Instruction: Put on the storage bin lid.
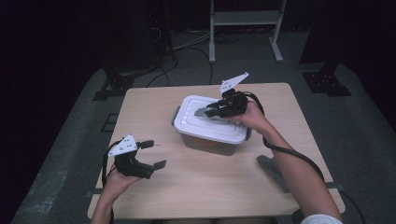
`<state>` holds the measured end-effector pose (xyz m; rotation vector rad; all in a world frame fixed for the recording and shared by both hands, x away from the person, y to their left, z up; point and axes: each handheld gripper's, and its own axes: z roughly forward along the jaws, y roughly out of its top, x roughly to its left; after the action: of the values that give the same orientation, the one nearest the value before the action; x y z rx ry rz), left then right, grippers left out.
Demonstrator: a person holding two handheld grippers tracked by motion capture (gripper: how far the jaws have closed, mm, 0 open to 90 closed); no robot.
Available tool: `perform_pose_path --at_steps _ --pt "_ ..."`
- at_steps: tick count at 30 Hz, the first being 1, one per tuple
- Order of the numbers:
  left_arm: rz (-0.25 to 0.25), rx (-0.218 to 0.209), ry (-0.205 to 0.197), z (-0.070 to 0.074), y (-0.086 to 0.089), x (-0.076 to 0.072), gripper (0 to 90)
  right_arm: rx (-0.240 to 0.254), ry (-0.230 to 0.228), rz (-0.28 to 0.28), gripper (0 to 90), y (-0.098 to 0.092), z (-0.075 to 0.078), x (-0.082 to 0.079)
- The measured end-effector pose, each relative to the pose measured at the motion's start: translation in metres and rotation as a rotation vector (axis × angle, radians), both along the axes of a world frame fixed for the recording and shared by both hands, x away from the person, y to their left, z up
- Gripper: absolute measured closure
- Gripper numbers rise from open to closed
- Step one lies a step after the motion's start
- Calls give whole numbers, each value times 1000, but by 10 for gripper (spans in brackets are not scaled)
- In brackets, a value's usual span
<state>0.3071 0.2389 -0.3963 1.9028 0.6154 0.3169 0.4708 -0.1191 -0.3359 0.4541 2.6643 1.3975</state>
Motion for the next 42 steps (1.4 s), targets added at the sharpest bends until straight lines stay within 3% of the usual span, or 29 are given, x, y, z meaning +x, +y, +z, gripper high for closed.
perform_pose_path --at_steps 16,20,29,34,42 --pt "2 -3 -2 1 1 0 68 6 10 -3 646 2 -4 0" --pt "2 -2 0 0 1 0 68 5 4 -9 566 0 -2 -3" --pt "-2 7 0 0 0 0 68 44 -3 -22 499 -11 7 -10" --pt "0 3 2 -1 -2 0 68 91 7 -38 476 -24 11 -14" --pt "2 4 -1 0 -1 -2 68 105 -3 -58 463 -38 15 -20"
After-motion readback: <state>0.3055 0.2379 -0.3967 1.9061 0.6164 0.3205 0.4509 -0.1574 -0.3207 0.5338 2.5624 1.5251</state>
